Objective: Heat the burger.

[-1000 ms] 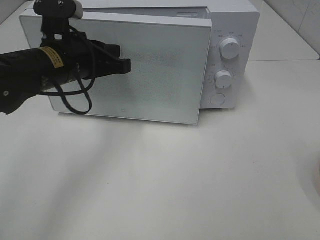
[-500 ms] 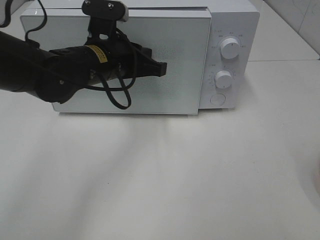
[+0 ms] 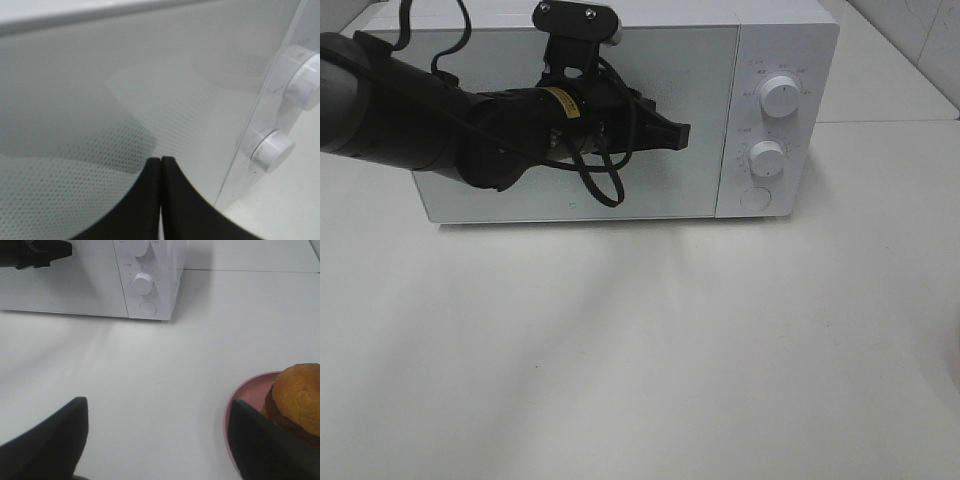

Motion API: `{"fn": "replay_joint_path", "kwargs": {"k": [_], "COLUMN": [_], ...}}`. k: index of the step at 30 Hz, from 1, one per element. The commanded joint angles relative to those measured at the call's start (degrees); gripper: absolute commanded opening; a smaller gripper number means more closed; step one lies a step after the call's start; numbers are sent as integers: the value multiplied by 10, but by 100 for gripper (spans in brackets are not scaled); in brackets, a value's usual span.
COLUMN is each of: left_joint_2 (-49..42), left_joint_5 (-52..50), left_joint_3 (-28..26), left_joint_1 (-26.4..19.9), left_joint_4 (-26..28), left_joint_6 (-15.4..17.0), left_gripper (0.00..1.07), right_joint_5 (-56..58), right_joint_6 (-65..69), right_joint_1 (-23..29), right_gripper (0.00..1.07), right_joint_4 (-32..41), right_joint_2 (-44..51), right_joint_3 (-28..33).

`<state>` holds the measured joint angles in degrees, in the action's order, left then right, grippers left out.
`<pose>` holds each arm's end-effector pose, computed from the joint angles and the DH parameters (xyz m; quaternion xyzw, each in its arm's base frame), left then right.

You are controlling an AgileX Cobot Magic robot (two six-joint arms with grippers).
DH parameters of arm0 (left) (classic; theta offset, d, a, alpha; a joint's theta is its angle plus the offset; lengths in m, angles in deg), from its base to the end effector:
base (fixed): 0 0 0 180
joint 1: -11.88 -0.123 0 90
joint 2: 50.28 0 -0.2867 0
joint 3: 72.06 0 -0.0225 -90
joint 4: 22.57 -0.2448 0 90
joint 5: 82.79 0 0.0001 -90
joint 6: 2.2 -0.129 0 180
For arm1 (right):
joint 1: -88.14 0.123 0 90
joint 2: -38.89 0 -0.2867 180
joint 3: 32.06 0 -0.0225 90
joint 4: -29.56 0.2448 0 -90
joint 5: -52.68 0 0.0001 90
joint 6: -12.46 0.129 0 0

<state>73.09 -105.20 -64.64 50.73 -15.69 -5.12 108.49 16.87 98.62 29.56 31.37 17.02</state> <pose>0.3774 -0.2965 0.1785 0.2340 0.7771 -0.1934 0.5513 0.0265 0.0049 0.2648 -0.0440 0.8299 0.0721 0.5515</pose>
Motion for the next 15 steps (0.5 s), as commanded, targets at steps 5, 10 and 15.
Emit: {"fn": "replay_joint_path", "kwargs": {"k": [5,10,15], "left_joint_2": [-5,-33,-57], "left_joint_5": [26,164,286], "left_joint_3": [-42,-42,-42], "left_joint_1": [-12,23,55], "left_joint_4": [89,88,88], "left_joint_6": [-48,-27,-27], "left_gripper": [0,12,93], "right_joint_5": [-11,-11,-11], "right_joint_6": [0,0,0], "right_joint_1": [-4,-4,-4], "right_gripper": [76,76,76], "right_joint_4": [0,0,0], "right_joint_2": [17,17,17], "right_joint_3": [1,1,1]}}
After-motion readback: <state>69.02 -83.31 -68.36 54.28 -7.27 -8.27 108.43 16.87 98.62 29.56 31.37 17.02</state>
